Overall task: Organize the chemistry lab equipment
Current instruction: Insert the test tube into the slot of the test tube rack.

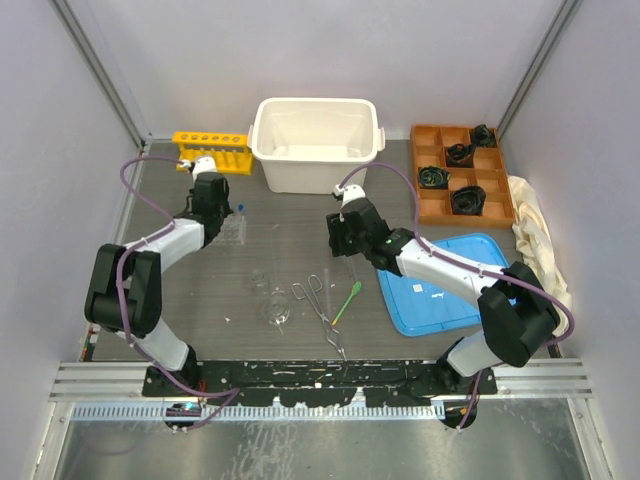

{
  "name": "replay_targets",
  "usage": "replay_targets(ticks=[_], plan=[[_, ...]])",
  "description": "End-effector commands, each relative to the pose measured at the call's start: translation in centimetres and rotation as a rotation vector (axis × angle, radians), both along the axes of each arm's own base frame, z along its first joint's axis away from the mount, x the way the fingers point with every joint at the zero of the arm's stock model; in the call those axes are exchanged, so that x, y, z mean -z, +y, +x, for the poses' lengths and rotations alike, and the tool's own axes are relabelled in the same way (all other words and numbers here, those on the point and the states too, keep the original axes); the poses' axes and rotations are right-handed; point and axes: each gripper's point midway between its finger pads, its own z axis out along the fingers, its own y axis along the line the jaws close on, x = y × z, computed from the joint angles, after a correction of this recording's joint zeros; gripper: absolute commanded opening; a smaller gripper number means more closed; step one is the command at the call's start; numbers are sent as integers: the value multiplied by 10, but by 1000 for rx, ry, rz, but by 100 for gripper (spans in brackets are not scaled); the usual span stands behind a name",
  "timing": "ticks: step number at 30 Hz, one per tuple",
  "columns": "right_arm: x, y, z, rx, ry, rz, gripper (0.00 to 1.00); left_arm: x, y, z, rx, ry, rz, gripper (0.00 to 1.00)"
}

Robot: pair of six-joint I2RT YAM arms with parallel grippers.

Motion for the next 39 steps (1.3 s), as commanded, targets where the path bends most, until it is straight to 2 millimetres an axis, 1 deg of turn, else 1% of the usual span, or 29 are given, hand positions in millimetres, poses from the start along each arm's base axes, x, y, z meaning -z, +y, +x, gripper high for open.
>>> replay_targets(ticks=[1,4,5,7,9,11,13,16,20,23,24,26,27,28,32,36,39], plan=[[-23,8,12,-4,-64,50,51,-16,-1,14,-14,-52,-28,0],[-23,8,13,-3,-62,51,51,-13,-1,14,-14,-39,-30,0],[-23,9,12,-5,-62,52,51,-13,-2,14,-14,-35,-30,2],[-23,9,12,-6,-60,55,51,-13,-1,14,-18,-29,-30,13],[-23,10,12,-10,-56,56,51,-14,0,13,-26,-23,-28,37],[-24,11,12,-12,-56,59,51,-17,2,12,-40,-21,-28,51],[-25,12,11,-15,-54,64,51,-25,5,10,-59,-27,-30,59],[-27,13,10,-20,-48,70,51,-39,8,5,-84,-40,-37,67],[-29,12,9,-13,-36,66,51,-66,6,-8,-90,-75,-92,68],[-30,10,10,12,-18,55,52,-86,-1,-24,-64,-95,-161,68],[-30,10,10,16,-13,57,52,-89,-4,-32,-51,-93,-186,68],[-30,13,8,6,2,73,52,-101,-17,-48,0,-108,-267,66],[-27,16,7,-4,15,77,52,-111,-24,-58,36,-127,-313,65],[-21,18,6,-10,33,74,52,-114,-33,-66,68,-128,-365,63],[-4,23,8,-13,93,46,50,-113,-61,-102,172,-83,-508,56],[9,22,12,4,116,23,50,-103,-81,-135,259,-10,-580,54],[17,19,16,20,127,-4,49,-92,-91,-155,303,58,-597,54]])
